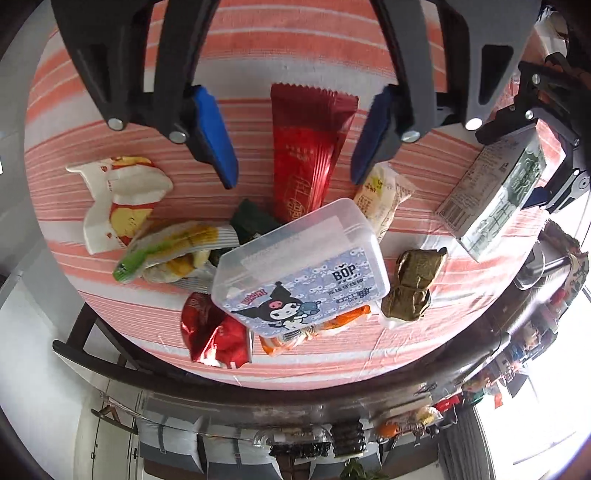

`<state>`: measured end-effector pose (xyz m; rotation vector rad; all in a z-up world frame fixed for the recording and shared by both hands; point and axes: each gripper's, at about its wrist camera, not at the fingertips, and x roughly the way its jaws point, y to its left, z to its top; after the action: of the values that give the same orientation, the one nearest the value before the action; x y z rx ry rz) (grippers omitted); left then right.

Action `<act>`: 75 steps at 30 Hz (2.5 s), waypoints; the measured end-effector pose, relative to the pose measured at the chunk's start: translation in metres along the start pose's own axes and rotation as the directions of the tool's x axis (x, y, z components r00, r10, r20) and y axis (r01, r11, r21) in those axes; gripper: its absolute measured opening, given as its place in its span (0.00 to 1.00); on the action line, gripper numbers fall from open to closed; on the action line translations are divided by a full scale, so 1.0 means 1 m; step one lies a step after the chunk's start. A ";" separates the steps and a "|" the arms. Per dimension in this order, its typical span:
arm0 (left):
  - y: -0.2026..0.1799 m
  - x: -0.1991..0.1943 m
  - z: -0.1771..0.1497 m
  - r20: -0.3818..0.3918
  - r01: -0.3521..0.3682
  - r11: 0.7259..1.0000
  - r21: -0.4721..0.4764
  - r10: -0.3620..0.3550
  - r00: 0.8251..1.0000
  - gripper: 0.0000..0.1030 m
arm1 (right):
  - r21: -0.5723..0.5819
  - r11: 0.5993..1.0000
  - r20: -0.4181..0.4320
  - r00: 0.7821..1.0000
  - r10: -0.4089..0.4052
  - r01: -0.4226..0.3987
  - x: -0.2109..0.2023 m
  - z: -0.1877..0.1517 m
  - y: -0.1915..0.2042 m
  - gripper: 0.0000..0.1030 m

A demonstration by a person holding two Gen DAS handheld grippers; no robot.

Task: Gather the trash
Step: 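Grasp the green milk carton with the left tool while the right tool grasps the red wrapper, then carry the carton and wrapper to the blue basket and release both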

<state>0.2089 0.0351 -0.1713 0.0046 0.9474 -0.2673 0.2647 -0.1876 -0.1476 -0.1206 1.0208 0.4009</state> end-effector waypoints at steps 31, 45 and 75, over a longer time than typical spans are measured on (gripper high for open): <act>-0.017 0.006 0.033 -0.147 -0.080 0.986 0.145 0.101 0.984 0.47 | 0.083 0.996 -0.122 0.992 -0.014 0.024 -0.047 -0.067 -0.033 0.24; -0.086 -0.037 0.031 -0.027 0.141 0.986 0.094 -0.139 0.990 0.46 | 0.248 0.965 0.106 0.992 0.064 -0.089 -0.120 -0.094 -0.091 0.24; -0.528 0.144 0.066 -0.277 0.500 0.789 0.356 -0.422 0.863 0.48 | 0.665 0.730 0.060 0.964 -0.261 0.156 -0.141 -0.269 -0.415 0.49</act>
<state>0.2206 -0.5157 -0.1887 0.1965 1.0516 -0.9447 0.1420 -0.6837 -0.2050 0.4278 0.9343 -0.1768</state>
